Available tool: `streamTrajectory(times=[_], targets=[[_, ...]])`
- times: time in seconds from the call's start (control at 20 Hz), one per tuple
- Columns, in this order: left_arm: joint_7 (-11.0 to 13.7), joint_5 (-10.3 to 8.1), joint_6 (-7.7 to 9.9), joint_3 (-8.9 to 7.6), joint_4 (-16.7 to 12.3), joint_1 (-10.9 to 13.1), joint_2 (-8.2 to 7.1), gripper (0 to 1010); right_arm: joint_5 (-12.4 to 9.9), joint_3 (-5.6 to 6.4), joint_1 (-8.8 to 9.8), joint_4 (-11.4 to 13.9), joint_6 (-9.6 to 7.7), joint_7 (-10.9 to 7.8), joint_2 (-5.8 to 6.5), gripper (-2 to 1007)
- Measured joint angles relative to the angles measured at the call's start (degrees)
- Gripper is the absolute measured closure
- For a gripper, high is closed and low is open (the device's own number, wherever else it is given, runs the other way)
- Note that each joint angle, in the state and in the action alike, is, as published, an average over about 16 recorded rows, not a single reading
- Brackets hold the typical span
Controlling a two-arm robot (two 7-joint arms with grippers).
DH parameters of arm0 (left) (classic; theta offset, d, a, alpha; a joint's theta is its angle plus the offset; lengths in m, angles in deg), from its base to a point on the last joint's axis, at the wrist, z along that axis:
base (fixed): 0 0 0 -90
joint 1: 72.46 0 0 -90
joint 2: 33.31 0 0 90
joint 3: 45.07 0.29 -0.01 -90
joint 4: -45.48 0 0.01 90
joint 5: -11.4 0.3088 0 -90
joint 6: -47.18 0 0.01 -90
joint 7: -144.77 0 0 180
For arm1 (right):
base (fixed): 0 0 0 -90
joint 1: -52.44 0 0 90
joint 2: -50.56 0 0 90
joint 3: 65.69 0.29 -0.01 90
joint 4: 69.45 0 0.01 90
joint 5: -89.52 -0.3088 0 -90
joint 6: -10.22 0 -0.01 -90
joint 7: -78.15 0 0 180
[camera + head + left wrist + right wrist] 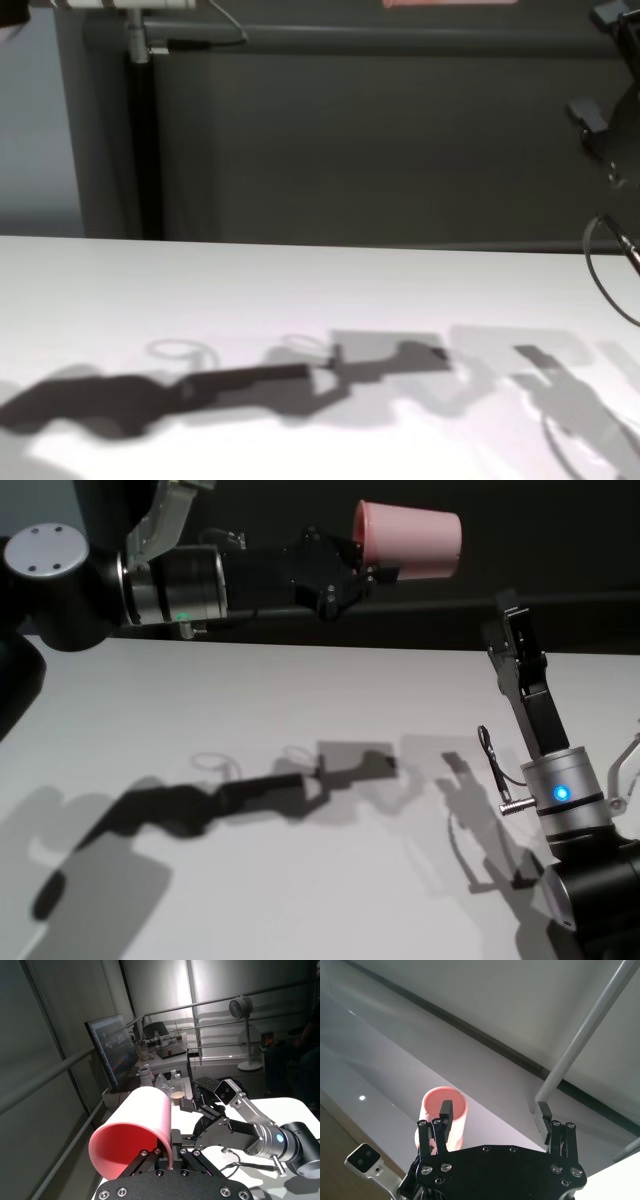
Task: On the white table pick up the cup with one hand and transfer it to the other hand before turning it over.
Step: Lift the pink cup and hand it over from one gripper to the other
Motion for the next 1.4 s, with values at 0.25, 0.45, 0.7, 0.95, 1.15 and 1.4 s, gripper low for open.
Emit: streamTrajectory(times=[0.25,0.45,0.7,0.95,1.15,1.4], targets=[[0.00,0.00,0.00,0.00,0.00,0.00,0.00,961,-1.70,-1.01,-1.51,-1.78,-0.89,-1.18,-0.33,5],[0.00,0.00,0.00,0.00,0.00,0.00,0.00,961,-2.50,-1.94,-2.71,-2.76,-1.24,-1.77,-0.51,5],[0.00,0.00,0.00,0.00,0.00,0.00,0.00,961,-3.11,-3.06,-4.01,-3.45,-1.39,-2.62,-0.52,4],[0.00,0.00,0.00,0.00,0.00,0.00,0.00,961,-3.84,-3.96,-4.98,-3.86,-1.49,-3.64,-0.45,5],[0.00,0.00,0.00,0.00,0.00,0.00,0.00,961,-4.42,-4.57,-5.45,-4.07,-1.54,-4.58,-0.28,5],[0.00,0.00,0.00,0.00,0.00,0.00,0.00,961,-5.19,-5.24,-5.81,-4.30,-1.56,-5.88,0.00,5]])
